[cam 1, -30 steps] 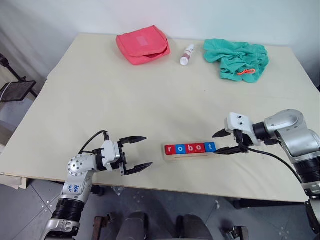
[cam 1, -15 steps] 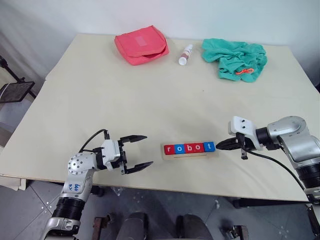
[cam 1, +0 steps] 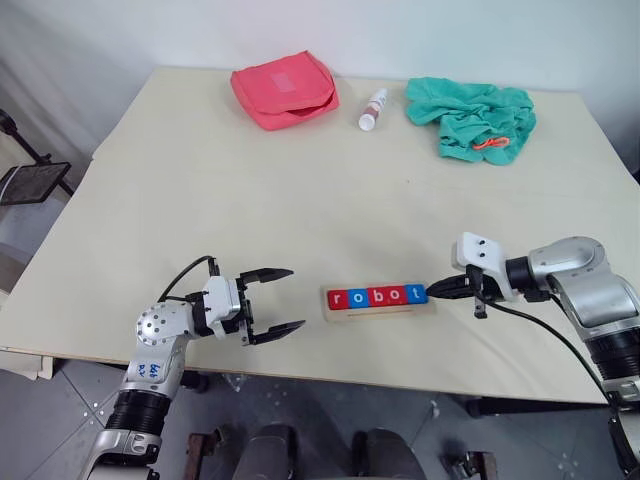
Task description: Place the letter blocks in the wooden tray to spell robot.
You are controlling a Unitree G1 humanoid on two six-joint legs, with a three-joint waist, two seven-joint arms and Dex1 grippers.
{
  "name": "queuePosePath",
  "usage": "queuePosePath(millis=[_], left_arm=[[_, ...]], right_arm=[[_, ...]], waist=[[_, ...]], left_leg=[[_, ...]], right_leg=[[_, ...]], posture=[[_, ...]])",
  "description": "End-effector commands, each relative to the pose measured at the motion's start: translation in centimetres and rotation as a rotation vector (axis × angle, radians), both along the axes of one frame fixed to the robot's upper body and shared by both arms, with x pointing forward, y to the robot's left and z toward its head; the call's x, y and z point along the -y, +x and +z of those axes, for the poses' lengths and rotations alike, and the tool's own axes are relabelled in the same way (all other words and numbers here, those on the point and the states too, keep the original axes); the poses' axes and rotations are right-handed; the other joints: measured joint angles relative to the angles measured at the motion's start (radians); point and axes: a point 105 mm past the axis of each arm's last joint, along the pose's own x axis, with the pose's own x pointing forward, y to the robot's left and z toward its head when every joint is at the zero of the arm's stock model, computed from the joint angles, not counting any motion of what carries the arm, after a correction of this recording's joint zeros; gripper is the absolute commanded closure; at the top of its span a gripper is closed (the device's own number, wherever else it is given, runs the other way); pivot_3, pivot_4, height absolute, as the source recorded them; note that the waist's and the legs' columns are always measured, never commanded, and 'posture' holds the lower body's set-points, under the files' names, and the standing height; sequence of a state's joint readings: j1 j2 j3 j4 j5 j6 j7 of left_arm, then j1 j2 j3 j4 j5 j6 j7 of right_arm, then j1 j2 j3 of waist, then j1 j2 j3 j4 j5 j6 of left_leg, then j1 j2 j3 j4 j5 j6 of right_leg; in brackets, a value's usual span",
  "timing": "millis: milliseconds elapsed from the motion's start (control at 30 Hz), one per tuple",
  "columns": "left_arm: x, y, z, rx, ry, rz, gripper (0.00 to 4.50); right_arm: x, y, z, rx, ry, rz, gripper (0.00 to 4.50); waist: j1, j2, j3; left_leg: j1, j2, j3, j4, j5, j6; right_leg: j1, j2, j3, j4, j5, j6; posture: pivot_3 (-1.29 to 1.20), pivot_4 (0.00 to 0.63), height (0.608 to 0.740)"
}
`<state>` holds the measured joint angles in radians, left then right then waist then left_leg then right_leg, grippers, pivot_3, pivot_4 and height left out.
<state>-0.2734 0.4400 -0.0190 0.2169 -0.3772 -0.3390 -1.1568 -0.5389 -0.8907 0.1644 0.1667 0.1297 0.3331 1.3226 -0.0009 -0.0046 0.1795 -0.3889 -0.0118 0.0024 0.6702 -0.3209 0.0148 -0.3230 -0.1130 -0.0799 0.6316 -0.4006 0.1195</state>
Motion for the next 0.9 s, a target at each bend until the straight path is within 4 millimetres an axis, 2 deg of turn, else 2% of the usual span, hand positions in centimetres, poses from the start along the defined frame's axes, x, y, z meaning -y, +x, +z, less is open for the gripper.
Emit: queuePosePath(millis=[33,133,233,300,400,533,600,733,900], left_arm=[[-0.4,0.2,0.3,0.029,0.02,0.006,0.0],[-0.9,0.5,0.1,0.008,0.029,0.025,0.0],[-1.6,1.0,0.1,0.016,0.053,0.073,0.0],[-1.9,1.2,0.3,0.006,0.041,0.095,0.0],[-2.1,1.3,0.6,0.009,0.026,0.101,0.0],[-2.8,1.3,1.4,-0.001,-0.009,0.088,0.0],[-3.3,1.4,1.7,-0.012,-0.026,0.089,0.0],[-4.1,1.7,2.1,-0.022,-0.047,0.092,0.0],[-4.2,1.5,2.3,-0.054,-0.077,0.05,0.0]], right_arm=[[1.3,-0.2,1.8,0.067,0.006,-0.037,4.45],[1.9,-0.8,2.3,0.101,0.023,-0.028,4.45],[3.4,-2.9,2.5,0.039,0.177,-0.02,3.87],[4.4,-4.0,1.9,0.033,0.191,-0.024,3.24],[5.0,-4.5,1.8,0.069,0.213,-0.03,2.2],[7.0,-5.7,0.6,0.103,0.212,-0.005,0.77],[7.2,-5.8,1.0,0.124,0.283,0.005,0.12],[7.1,-6.1,2.2,0.153,0.418,0.048,0.05],[7.9,-5.9,1.9,0.137,0.449,0.022,0.05]], waist=[[0.0,0.0,0.0],[0.002,0.0,0.0],[0.006,0.0,0.0],[0.01,0.0,0.0],[0.009,0.0,0.0],[0.003,0.0,0.0],[0.002,0.0,0.0],[-0.001,0.0,0.0],[0.001,0.0,0.0]], left_leg=[[0.0,0.0,0.0,0.0,0.0,0.0],[0.0,0.0,0.0,0.0,0.0,0.0],[0.0,0.0,0.0,0.0,0.0,0.0],[0.0,0.0,-0.001,-0.001,0.0,0.0],[0.0,-0.001,0.001,-0.001,0.0,0.0],[0.002,0.0,0.002,0.0,0.0,0.001],[0.002,0.0,0.003,0.0,0.0,0.001],[0.002,0.0,0.004,0.0,0.0,0.001],[0.002,0.0,0.003,0.0,0.0,0.001]], right_leg=[[0.0,0.0,0.0,0.0,0.0,0.0],[0.0,0.0,0.0,0.0,0.0,0.0],[0.0,0.0,-0.001,0.0,0.0,0.0],[0.001,0.0,-0.001,0.0,0.0,0.0],[0.001,0.0,-0.001,0.0,0.0,0.0],[0.001,0.0,-0.003,0.0,0.0,0.0],[0.001,0.0,-0.003,0.0,0.0,0.0],[0.001,0.001,-0.003,0.0,0.0,0.0],[0.001,0.0,-0.004,0.0,0.0,0.001]], posture=[[0.0,0.15,0.74],[0.0,0.15,0.74],[0.0,0.15,0.74],[0.0,0.15,0.74],[0.0,0.15,0.74],[0.0,0.15,0.74],[0.0,0.15,0.74],[0.0,0.15,0.74],[0.0,0.15,0.74]])
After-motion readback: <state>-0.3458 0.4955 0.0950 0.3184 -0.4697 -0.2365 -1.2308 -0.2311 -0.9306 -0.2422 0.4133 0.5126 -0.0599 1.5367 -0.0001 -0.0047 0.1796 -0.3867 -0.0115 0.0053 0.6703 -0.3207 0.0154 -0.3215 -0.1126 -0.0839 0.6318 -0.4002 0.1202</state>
